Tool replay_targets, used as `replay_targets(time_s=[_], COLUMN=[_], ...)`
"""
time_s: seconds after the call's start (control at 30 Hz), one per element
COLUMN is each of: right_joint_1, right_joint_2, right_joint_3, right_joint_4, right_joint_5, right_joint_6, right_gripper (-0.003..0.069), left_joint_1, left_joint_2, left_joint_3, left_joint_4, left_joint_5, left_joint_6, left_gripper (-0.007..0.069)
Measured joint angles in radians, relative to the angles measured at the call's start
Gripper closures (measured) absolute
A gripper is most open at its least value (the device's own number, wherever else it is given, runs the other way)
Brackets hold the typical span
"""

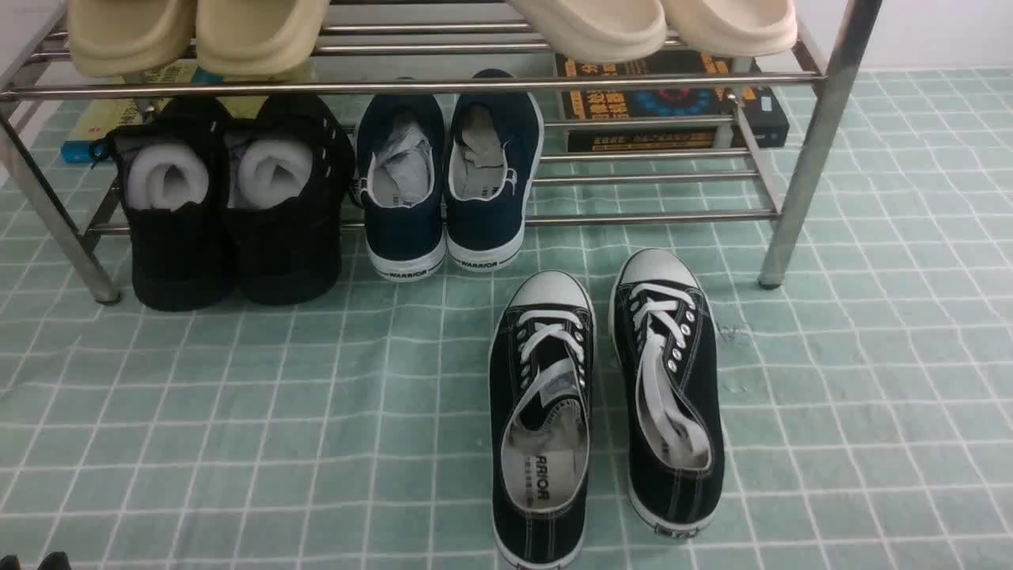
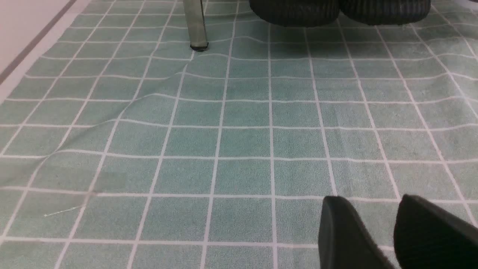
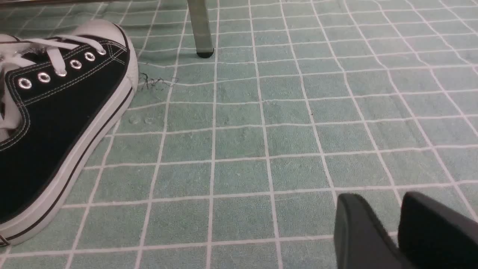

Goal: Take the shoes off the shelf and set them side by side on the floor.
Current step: 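Grasp the leftmost shoe on the bottom shelf of the shoe rack with the left gripper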

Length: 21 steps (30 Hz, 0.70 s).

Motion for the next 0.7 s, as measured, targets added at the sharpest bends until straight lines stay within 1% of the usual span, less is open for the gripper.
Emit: replay_targets(time_s=[0.2,0.27,0.3,0.37,0.4,0.43,0.47,0.5,0.53,0.57,0.6,0.63,0.7], right_joint_1=[0.0,0.0,0.0,0.0,0.0,0.0,0.0,0.0,0.0,0.0,0.0,0.0,0.0], right_joint_2=[0.0,0.0,0.0,0.0,0.0,0.0,0.0,0.0,0.0,0.0,0.0,0.0,0.0], right_joint_3=[0.0,0.0,0.0,0.0,0.0,0.0,0.0,0.0,0.0,0.0,0.0,0.0,0.0], right_joint_4=[0.0,0.0,0.0,0.0,0.0,0.0,0.0,0.0,0.0,0.0,0.0,0.0,0.0], right_joint_5=[0.0,0.0,0.0,0.0,0.0,0.0,0.0,0.0,0.0,0.0,0.0,0.0,0.0], right_joint_6=[0.0,0.0,0.0,0.0,0.0,0.0,0.0,0.0,0.0,0.0,0.0,0.0,0.0], right_gripper=[0.0454,0.0452,0.0452,0.0451,0.0449,0.0449,0.0446,0.0445,0.0445,0.0442,0.0442,0.0442,0.044], left_joint_1=[0.0,0.0,0.0,0.0,0.0,0.0,0.0,0.0,0.0,0.0,0.0,0.0,0.0], left_joint_2=[0.0,0.0,0.0,0.0,0.0,0.0,0.0,0.0,0.0,0.0,0.0,0.0,0.0], left_joint_3=[0.0,0.0,0.0,0.0,0.0,0.0,0.001,0.001,0.001,0.002,0.002,0.003,0.004], left_joint_4=[-0.001,-0.044,-0.094,-0.146,-0.251,-0.262,-0.364,-0.416,-0.425,-0.499,-0.505,-0.555,-0.575], left_joint_5=[0.0,-0.003,-0.009,-0.012,-0.017,-0.018,-0.019,-0.019,-0.019,-0.018,-0.018,-0.018,-0.02], left_joint_6=[0.0,-0.041,-0.083,-0.126,-0.227,-0.227,-0.321,-0.37,-0.38,-0.456,-0.464,-0.523,-0.555], left_gripper=[0.0383,0.0383,0.0383,0.0383,0.0383,0.0383,0.0383,0.0383,0.0383,0.0383,0.0383,0.0383,0.0383])
